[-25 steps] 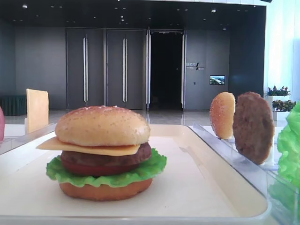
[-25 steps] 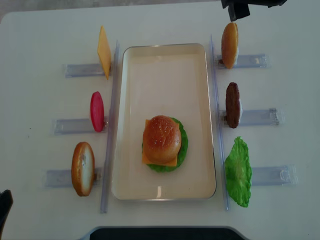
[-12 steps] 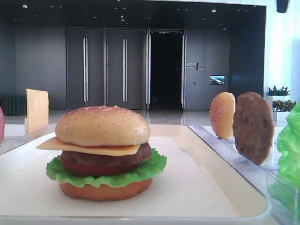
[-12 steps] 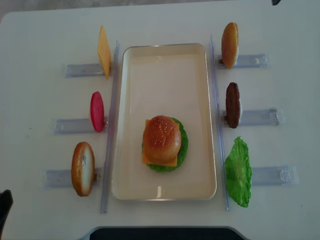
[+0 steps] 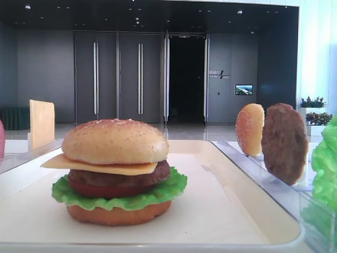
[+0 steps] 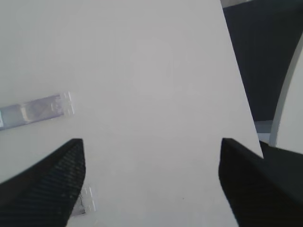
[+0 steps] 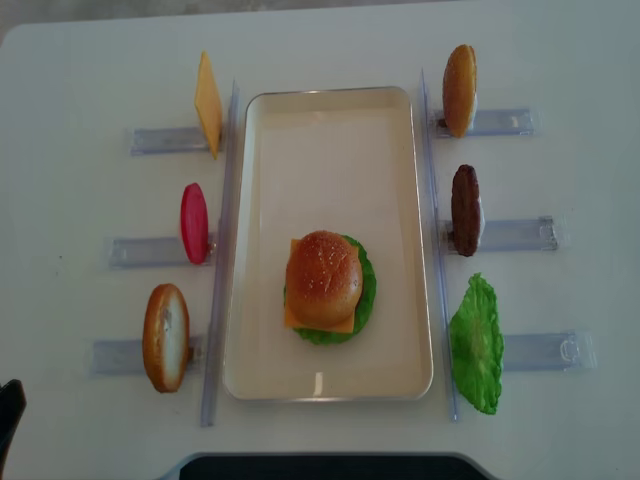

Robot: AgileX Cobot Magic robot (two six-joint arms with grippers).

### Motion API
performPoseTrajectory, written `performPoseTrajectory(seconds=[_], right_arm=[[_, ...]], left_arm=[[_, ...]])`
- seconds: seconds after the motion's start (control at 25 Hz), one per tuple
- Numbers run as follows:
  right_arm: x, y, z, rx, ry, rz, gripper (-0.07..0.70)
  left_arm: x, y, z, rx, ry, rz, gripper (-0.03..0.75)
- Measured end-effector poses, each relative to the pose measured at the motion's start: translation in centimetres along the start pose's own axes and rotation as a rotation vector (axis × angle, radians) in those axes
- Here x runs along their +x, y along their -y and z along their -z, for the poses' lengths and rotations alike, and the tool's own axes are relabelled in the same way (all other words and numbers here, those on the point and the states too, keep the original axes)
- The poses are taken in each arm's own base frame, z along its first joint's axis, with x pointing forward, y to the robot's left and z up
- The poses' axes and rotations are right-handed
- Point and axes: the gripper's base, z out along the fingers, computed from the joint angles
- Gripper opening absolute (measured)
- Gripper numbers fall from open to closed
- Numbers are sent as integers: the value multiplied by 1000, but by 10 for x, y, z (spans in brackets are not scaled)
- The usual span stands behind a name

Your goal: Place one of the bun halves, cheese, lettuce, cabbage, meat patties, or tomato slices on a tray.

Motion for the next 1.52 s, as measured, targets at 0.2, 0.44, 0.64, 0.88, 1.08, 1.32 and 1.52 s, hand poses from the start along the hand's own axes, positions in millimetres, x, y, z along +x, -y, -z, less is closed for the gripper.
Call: performPoseTrajectory(seconds=[0.2,0.44,0.64,0.88,1.08,1.32,1.52], right_arm=[[8,2,36,-3,90,14,577],[44,1,100,-11,239,42,577],[98,-6,136,-51,347,99,577],[174,5,158,-73,492,104,577],[225,12,146,-75,530,102,577],[278,19,139,-91,611,92,577],[313,25,140,-96,692,88,577]], left_arm=[[0,0,0,0,0,0,140],[0,0,0,0,0,0,140],[0,0,0,0,0,0,140],[0,0,0,0,0,0,140],[0,0,0,0,0,0,140],[0,0,0,0,0,0,140],[0,0,0,0,0,0,140]])
